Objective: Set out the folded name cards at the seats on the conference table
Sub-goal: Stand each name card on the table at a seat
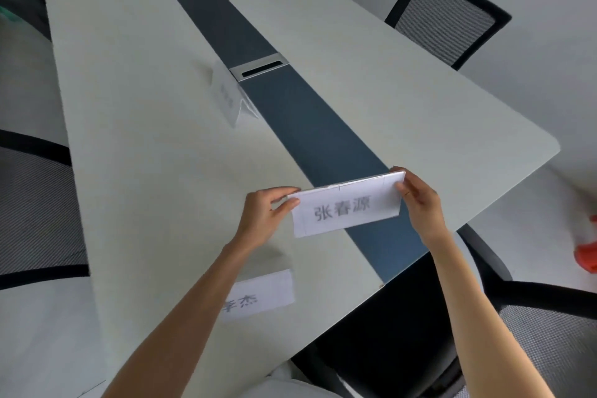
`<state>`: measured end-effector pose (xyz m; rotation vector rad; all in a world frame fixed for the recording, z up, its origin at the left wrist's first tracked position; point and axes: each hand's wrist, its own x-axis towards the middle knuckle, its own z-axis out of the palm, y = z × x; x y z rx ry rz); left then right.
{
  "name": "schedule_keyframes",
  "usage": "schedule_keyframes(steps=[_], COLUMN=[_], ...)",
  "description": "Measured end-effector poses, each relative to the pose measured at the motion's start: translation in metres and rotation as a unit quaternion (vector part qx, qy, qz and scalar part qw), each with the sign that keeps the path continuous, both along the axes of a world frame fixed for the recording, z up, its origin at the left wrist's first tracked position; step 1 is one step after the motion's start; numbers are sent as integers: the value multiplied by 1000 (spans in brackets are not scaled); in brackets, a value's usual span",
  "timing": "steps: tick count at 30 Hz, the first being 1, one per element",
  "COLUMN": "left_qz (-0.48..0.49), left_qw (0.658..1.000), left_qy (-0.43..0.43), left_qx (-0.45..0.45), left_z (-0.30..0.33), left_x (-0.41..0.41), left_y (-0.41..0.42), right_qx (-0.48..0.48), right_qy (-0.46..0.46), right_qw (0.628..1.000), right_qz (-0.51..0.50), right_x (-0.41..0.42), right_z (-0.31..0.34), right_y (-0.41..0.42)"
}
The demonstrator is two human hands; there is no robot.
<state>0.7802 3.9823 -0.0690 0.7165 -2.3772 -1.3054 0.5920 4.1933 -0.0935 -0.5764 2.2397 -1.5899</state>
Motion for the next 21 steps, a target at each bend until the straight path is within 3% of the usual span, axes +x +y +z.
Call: schedule_keyframes(steps=[9,16,21], left_qz=[50,96,158], left_qw=[996,991,982], left_qy=[-78,-87,-61], left_qx=[7,28,85], left_z=[-61,-73,-70], left_x=[-68,-78,-69], left_y=[22,32,47], right_qx=[79,69,39], right_qy=[-71,-58,-121], right_qw=[994,995,989], right_qz=[-3,-29,-74], right_x=[-66,-65,-43], right_z=[-62,-69,-83], right_y=[-12,-8,7])
